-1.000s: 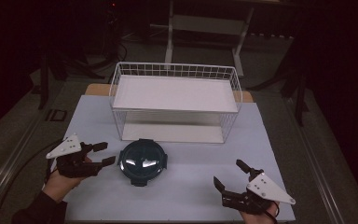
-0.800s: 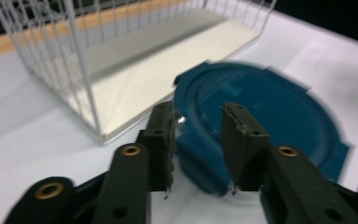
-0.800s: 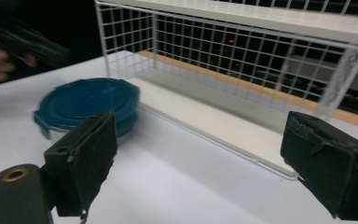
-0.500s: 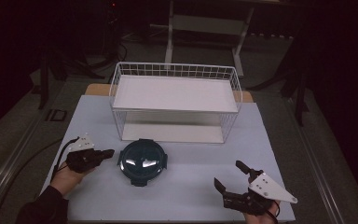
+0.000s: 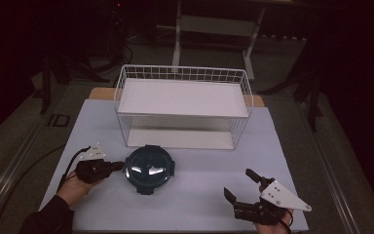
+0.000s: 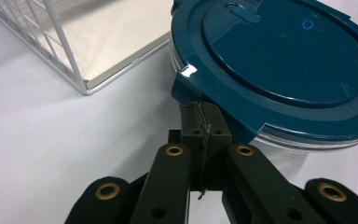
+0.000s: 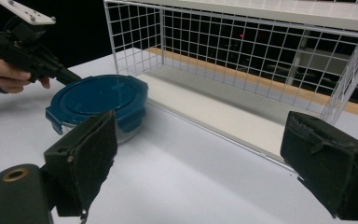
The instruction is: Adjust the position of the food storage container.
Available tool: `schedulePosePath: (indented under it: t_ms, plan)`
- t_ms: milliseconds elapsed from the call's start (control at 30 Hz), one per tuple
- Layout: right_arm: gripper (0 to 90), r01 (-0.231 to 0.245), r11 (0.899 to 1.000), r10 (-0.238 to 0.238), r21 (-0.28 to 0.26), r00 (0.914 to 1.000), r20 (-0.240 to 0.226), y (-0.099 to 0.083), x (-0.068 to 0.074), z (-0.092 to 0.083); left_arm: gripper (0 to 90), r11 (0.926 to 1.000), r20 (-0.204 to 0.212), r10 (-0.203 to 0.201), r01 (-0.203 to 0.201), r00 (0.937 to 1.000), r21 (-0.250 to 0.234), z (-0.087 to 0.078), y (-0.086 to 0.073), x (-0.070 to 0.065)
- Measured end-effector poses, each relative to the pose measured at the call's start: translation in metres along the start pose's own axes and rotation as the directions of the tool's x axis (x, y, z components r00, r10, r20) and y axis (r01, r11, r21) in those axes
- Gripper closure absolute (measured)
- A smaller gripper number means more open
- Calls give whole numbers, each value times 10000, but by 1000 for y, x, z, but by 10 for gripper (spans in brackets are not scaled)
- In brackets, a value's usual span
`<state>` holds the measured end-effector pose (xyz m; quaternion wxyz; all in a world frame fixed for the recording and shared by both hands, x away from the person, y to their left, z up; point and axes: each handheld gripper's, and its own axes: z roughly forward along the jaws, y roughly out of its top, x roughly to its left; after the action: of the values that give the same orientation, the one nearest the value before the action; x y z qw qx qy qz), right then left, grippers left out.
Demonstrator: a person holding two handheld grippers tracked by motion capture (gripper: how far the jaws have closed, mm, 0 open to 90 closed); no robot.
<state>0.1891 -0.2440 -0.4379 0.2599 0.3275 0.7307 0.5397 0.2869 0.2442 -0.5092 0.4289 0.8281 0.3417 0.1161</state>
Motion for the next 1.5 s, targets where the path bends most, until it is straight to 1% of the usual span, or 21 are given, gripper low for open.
schedulePosePath:
  t_ms: [33, 67, 167, 233, 333, 500, 567, 600, 667, 800, 867, 933, 967, 1033, 1233, 1467, 1500]
  plan:
    - [107, 0, 10000, 0, 0, 10000, 0, 0, 0, 0, 895, 10000, 0, 0, 0, 10000, 0, 0, 0, 0]
    - [107, -45, 10000, 45, 7, 10000, -30, 0, 0, 0, 895, 10000, 6, -81, 81, 10000, -11, 1, 1, -1]
    - [109, -83, 9999, 82, 111, 9999, 150, -1, -2, 2, 896, 9999, 105, -108, 109, 9999, -67, 3, 3, -4]
    - [109, -83, 9999, 82, 111, 9999, 150, -1, -2, 2, 896, 10000, 149, -86, 87, 9999, -35, 5, 4, -6]
    - [109, -43, 10000, 43, 11, 9996, 277, -1, -3, 2, 896, 10000, 385, 37, -38, 9993, 9, 12, 9, -15]
    - [109, -46, 10000, 48, -86, 9996, 292, -1, -4, 1, 896, 9999, 518, 88, -91, 9986, 54, 21, 15, -24]
    - [109, 46, 10000, -43, -72, 9995, 317, -1, -4, 1, 895, 9999, 558, 104, -108, 9984, 80, 25, 18, -26]
    - [109, 55, 10000, -53, -72, 9995, 320, -1, -4, 1, 895, 9999, 622, 38, -44, 9981, 91, 27, 20, -27]
    - [109, 50, 10000, -48, -56, 9995, 305, -2, -4, 1, 895, 9999, 654, 97, -103, 9978, 82, 31, 23, -30]
    - [109, 52, 10000, -51, -56, 9996, 281, -2, -4, 1, 896, 9997, 856, 224, -228, 9961, 42, 39, 28, -36]
    - [109, 42, 10000, -40, -91, 9996, 270, -2, -4, 0, 895, 9998, 959, 199, -205, 9952, 51, 43, 30, -40]
    - [109, 78, 9999, -75, -91, 9996, 261, -2, -3, 0, 895, 9997, 935, 212, -221, 9954, 84, 47, 33, -43]
    - [109, 94, 9999, -92, -84, 9996, 256, -2, -3, 0, 895, 9996, 1012, 255, -268, 9945, 116, 48, 34, -44]
    - [109, 83, 9999, -81, -71, 9996, 255, -2, -2, 0, 895, 9999, 1100, 120, -127, 9939, 55, 51, 36, -46]
    - [109, 58, 10000, -58, -9, 9997, 219, -3, -2, 1, 896, 9998, 1198, 167, -176, 9927, 63, 60, 41, -53]
    - [109, 73, 10000, -74, 15, 9998, 191, -3, -2, 1, 896, 9996, 1357, 262, -270, 9904, 39, 73, 50, -62]
    - [110, 40, 10000, -41, 40, 9998, 190, -3, -2, 1, 895, 9993, 1458, 350, -361, 9887, 46, 77, 52, -64]
